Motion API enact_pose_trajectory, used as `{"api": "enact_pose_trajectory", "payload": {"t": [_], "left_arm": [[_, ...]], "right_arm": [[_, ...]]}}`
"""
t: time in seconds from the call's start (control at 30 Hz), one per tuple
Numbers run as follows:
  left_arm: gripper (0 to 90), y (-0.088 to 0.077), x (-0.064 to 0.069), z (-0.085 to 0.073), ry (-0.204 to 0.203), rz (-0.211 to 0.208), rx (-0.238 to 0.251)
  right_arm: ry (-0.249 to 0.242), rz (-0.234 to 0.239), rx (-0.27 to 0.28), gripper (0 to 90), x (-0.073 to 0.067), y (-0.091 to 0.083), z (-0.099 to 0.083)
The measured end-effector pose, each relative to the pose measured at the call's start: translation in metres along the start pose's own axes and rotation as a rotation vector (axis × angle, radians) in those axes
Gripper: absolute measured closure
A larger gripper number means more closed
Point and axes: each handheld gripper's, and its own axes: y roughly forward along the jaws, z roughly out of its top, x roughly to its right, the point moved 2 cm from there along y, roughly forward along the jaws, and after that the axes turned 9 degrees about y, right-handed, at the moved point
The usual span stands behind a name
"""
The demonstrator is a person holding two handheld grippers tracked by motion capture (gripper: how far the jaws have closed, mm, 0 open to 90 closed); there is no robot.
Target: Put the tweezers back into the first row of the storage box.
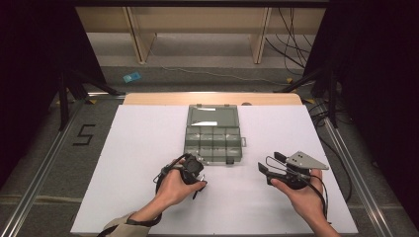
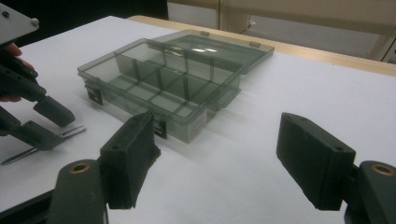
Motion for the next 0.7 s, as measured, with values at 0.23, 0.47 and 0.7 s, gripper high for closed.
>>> {"api": "enact_pose_trajectory", "payload": {"t": [0.23,0.47,0.7], "left_arm": [[69.3,-0.0013,0.0026,0.0026,0.047,-0.002,-0.034],[81.9,-0.0014,0.0036,0.0057,0.036,-0.03,-0.069],[83.9,-0.0013,0.0014,0.0074,0.04,-0.04,-0.083]], "right_arm": [[-0.022,-0.01,-0.002,29.0,0.0007,-0.0007,0.0004],[-0.006,-0.009,-0.026,29.1,0.0002,-0.0022,-0.0001],[0.004,0.009,-0.005,29.2,-0.0001,0.0003,-0.0007]]}}
